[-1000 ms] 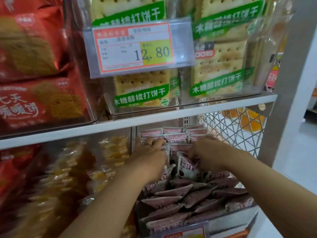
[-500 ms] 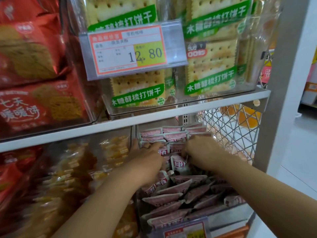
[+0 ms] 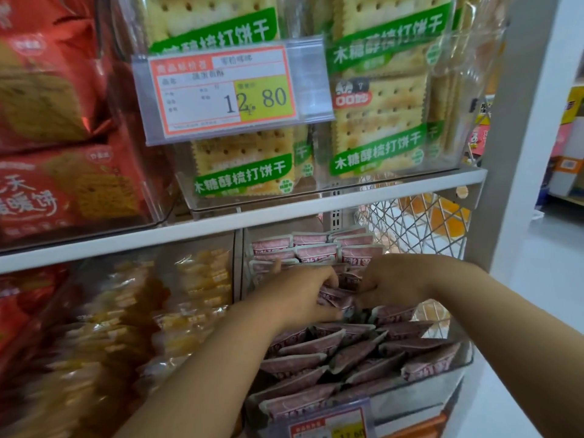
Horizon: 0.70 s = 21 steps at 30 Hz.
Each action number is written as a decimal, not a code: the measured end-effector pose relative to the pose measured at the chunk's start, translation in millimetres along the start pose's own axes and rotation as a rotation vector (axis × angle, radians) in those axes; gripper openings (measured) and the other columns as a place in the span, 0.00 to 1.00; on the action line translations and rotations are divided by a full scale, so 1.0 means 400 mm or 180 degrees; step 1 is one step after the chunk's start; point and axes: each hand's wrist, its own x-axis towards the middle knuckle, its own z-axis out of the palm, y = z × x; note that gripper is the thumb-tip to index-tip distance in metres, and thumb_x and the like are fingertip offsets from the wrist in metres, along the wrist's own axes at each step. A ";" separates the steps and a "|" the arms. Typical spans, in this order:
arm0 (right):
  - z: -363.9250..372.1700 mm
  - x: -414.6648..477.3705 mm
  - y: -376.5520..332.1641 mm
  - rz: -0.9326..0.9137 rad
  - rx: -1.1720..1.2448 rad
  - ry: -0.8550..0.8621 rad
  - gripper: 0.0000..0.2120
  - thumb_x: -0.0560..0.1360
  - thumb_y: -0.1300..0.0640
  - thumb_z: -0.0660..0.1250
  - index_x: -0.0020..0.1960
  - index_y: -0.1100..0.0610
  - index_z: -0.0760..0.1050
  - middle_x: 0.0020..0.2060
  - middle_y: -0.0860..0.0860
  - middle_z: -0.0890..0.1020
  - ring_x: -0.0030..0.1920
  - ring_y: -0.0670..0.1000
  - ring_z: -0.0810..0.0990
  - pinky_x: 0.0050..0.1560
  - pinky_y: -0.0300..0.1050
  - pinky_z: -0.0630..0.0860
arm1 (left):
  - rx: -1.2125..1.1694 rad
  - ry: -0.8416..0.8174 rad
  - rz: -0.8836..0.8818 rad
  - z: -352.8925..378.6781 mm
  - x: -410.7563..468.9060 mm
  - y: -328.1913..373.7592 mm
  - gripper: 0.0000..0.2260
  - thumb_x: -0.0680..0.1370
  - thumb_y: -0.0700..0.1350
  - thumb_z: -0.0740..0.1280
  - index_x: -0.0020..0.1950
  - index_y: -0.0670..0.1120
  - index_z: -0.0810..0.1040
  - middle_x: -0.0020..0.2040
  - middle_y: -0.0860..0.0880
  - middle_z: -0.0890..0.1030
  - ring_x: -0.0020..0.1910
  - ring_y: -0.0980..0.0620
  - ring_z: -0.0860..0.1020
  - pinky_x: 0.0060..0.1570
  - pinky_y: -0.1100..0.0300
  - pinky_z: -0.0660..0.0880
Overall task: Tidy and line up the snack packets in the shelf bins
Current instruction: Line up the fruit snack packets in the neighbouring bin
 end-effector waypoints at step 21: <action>0.060 0.089 0.054 0.0517 0.0193 0.1339 0.07 0.72 0.64 0.63 0.46 0.57 0.79 0.42 0.55 0.80 0.46 0.56 0.80 0.44 0.44 0.77 | 0.0947 -0.0112 -0.0098 0.025 0.095 0.004 0.18 0.74 0.58 0.67 0.55 0.46 0.80 0.51 0.48 0.81 0.57 0.47 0.75 0.71 0.45 0.52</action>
